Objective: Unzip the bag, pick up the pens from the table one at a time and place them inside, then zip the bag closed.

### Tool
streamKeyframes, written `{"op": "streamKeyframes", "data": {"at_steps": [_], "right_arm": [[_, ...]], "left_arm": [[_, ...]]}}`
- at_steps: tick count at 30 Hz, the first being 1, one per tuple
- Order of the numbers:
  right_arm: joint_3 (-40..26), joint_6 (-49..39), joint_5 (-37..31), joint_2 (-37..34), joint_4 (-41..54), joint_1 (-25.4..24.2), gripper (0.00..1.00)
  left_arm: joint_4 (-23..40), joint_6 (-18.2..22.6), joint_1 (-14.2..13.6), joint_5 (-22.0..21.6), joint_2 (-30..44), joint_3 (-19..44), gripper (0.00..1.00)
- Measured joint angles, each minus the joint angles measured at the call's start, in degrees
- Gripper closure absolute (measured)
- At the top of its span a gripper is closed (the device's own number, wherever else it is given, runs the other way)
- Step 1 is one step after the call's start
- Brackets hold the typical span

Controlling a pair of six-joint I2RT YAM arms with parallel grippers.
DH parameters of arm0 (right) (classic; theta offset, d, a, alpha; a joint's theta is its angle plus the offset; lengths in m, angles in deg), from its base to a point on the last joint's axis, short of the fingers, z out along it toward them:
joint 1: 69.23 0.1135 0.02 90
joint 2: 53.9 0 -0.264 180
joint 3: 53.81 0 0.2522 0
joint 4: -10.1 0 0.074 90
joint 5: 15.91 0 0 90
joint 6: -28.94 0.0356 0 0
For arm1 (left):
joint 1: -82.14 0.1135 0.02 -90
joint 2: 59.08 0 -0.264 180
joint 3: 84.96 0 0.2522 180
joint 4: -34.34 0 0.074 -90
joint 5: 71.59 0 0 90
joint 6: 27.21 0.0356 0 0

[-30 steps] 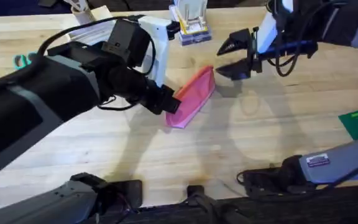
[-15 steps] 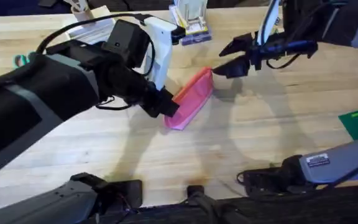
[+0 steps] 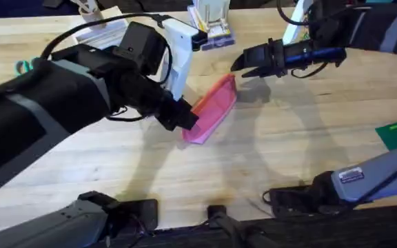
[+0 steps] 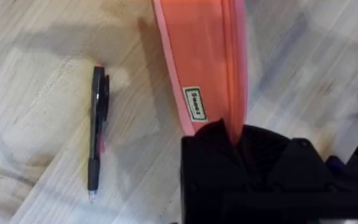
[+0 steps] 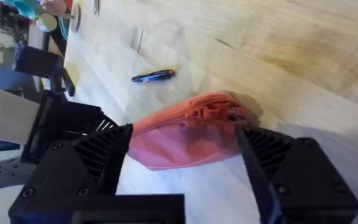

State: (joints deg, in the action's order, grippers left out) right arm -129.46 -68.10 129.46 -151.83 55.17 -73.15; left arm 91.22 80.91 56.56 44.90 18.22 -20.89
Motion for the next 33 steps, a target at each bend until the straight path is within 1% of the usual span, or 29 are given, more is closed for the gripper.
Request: {"op": "streamKeyframes", "data": {"at_steps": [8, 16, 21, 27, 33], "right_arm": [[0.0, 1.3, 0.0, -0.4, -3.3, 0.0, 0.006], [0.0, 1.3, 0.0, -4.1, -4.9, 0.4, 0.006], [0.0, 1.3, 0.0, -6.0, -5.4, 1.8, 0.006], [0.0, 1.3, 1.2, -6.4, -5.9, 4.3, 0.006], [0.0, 1.3, 3.2, -6.4, -6.0, 4.3, 0.006]], "left_arm": [[0.0, 0.0, 0.0, 0.0, 0.0, 0.0, 0.958], [0.0, 0.0, 0.0, -0.2, 0.0, 0.0, 0.959], [0.0, 0.0, 0.0, -0.2, 0.0, 0.0, 0.958], [0.0, 0.2, 0.0, -0.2, 0.0, 0.0, 0.959], [0.2, 0.2, 0.0, -0.2, 0.0, 0.0, 0.958]]}}
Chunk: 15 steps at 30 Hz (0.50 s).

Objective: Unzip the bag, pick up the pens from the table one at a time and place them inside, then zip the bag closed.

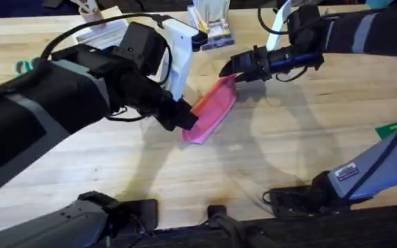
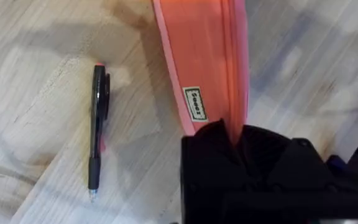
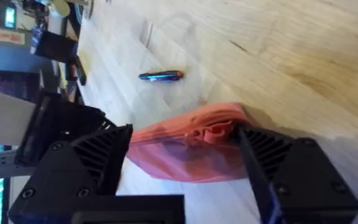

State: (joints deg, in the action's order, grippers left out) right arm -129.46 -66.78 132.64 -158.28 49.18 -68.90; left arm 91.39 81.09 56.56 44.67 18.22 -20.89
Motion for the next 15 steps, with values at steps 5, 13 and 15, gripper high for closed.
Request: {"op": "streamKeyframes", "data": {"at_steps": [5, 13, 15], "right_arm": [[0.0, 0.6, 2.6, 0.0, 0.0, -1.2, 0.006], [0.0, 2.8, 8.4, 0.0, 0.0, -3.8, 0.005], [0.0, 3.0, 10.7, 0.0, 0.0, -3.8, 0.005]], "left_arm": [[0.0, 0.0, 0.0, 0.0, 0.0, 0.0, 0.958], [-0.1, 0.0, 0.0, 0.0, 0.0, 0.0, 0.958], [0.0, 0.0, 0.0, -0.1, 0.0, 0.0, 0.958]]}}
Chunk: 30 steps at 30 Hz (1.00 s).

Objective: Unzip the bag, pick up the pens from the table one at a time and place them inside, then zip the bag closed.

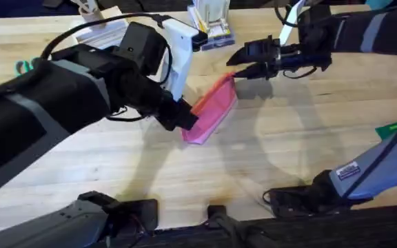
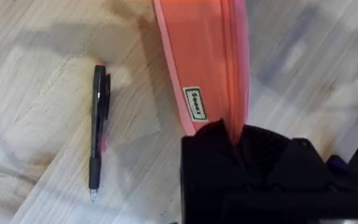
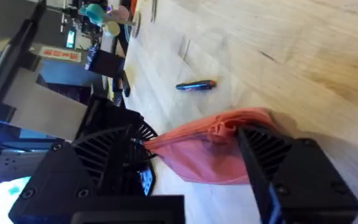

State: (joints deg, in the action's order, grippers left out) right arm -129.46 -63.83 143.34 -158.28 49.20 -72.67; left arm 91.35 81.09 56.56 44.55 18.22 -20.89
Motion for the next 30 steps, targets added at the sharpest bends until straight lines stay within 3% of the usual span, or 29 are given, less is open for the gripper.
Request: {"op": "streamKeyframes", "data": {"at_steps": [7, 17, 30], "right_arm": [[0.0, 0.0, 1.6, 1.2, 0.3, 0.0, 0.005], [0.0, 1.3, 4.1, 11.1, 0.4, 1.1, 0.005], [0.0, 2.8, 1.9, 14.6, 0.5, 3.2, 0.005]], "left_arm": [[0.0, 0.0, 0.0, -0.1, 0.0, 0.0, 0.959], [0.0, 0.0, 0.0, -0.1, 0.0, 0.0, 0.959], [0.0, 0.0, 0.0, -0.1, 0.0, 0.0, 0.959]]}}
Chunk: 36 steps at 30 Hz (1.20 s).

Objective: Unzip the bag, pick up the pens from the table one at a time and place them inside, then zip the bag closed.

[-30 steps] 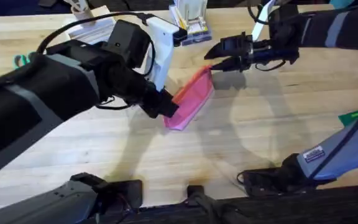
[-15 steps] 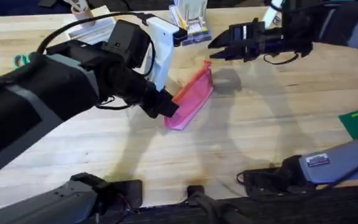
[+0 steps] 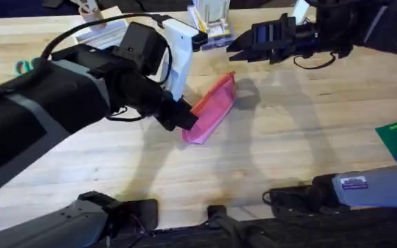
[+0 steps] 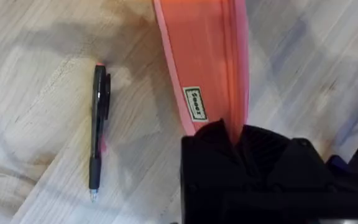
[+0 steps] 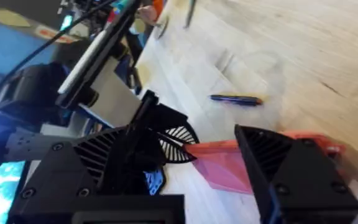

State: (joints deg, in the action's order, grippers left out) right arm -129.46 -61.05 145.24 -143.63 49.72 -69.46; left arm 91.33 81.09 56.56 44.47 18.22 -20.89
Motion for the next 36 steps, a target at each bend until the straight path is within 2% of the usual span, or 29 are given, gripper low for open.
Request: {"op": "streamKeyframes", "data": {"at_steps": [6, 12, 16, 21, 25, 33, 36], "right_arm": [[0.0, 3.7, -9.4, 4.2, 1.7, 0.1, 0.005], [0.0, 11.1, -23.5, 10.2, 5.0, 0.1, 0.005], [0.0, 15.1, -30.1, 12.1, 5.4, 0.4, 0.005], [0.0, 19.6, -31.9, 12.1, 6.9, 1.1, 0.004], [0.0, 26.8, -32.6, 12.1, 7.5, 1.1, 0.004], [0.0, 31.8, -34.3, 12.1, 6.9, 1.4, 0.004], [0.0, 32.6, -40.1, 12.1, 7.1, 4.9, 0.004]], "left_arm": [[0.0, 0.0, 0.0, 0.0, 0.0, 0.0, 0.959], [0.0, 0.0, 0.0, 0.0, 0.0, 0.0, 0.959], [0.0, 0.0, 0.0, 0.0, 0.0, 0.0, 0.959], [0.0, 0.0, 0.0, 0.0, 0.0, 0.0, 0.958], [0.0, 0.0, 0.0, 0.0, 0.0, 0.0, 0.959], [-0.1, 0.0, 0.0, 0.0, 0.0, 0.0, 0.959], [-0.1, 0.0, 0.0, 0.0, 0.0, 0.0, 0.959]]}}
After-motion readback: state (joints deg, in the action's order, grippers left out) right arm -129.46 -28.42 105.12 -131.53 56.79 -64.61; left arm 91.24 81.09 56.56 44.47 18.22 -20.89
